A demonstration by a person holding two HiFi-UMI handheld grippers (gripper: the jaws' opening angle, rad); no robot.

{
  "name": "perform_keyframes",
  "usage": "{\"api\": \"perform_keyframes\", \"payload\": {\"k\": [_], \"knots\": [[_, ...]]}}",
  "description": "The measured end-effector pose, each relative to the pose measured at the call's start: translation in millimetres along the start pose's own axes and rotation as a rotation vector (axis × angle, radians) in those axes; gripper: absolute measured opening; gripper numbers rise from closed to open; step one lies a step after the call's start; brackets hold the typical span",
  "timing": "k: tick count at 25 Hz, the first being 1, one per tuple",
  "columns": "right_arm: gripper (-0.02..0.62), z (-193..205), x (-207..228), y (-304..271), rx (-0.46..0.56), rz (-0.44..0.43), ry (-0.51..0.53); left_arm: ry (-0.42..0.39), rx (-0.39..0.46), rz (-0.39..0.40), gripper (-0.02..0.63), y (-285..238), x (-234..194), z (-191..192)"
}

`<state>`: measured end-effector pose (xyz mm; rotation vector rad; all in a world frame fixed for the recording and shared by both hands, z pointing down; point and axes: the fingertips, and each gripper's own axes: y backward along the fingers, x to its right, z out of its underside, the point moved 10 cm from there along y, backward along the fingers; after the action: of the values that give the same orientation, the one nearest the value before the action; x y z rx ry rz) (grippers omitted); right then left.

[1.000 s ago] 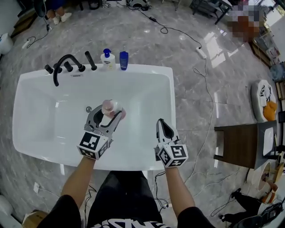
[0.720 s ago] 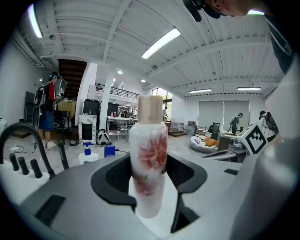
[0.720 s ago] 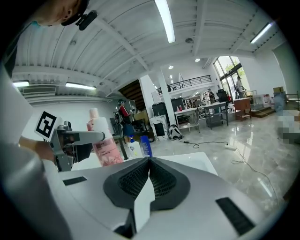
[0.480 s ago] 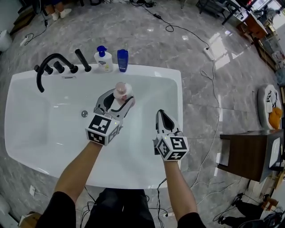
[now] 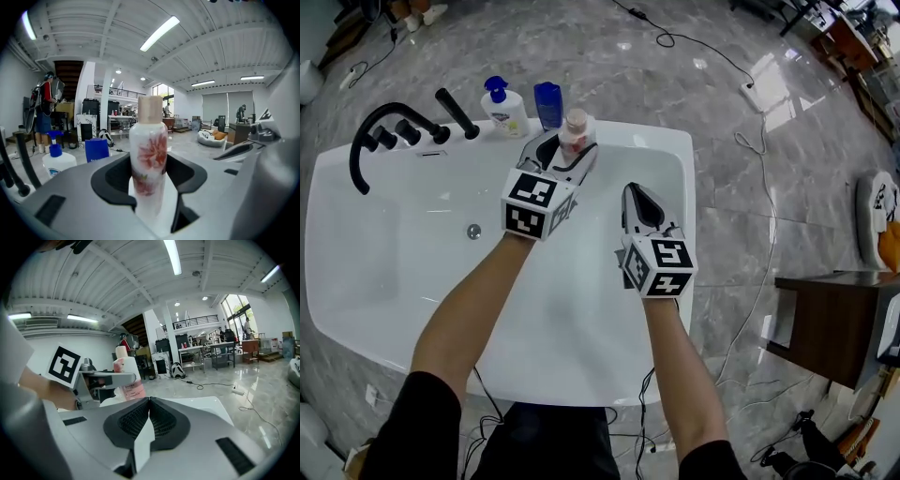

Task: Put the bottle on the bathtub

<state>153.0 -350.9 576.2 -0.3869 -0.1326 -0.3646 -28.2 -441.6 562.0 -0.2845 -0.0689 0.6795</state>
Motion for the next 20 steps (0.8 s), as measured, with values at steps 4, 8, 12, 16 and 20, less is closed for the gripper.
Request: {"api": "perform_keyframes", "payload": {"k": [4,8,12,16,20], "knots": [[0.025,9,8,-15,-0.016,0.001,-0.013,0.0,-0.006,-0.025,0.225,-38,-11,4],[0.023,22,10,-25,-0.038,0.004,-0.016,-0.037,-0.029,-0.035,0.225,-67,-17,8],[0.025,33,14,-30,-0.056,0.014,-0.032,-0.027,-0.039,-0.073,0.225,-83,-24,14],[0.025,39,18,-35,-0.056,0.021,-0.045,-0.026,-0.036,-0.083,0.225,-95,-30,15],[0.023,43,18,-37,-0.059,0.025,-0.042,-0.023,-0.031,-0.08,0.227,-100,-32,19]]}}
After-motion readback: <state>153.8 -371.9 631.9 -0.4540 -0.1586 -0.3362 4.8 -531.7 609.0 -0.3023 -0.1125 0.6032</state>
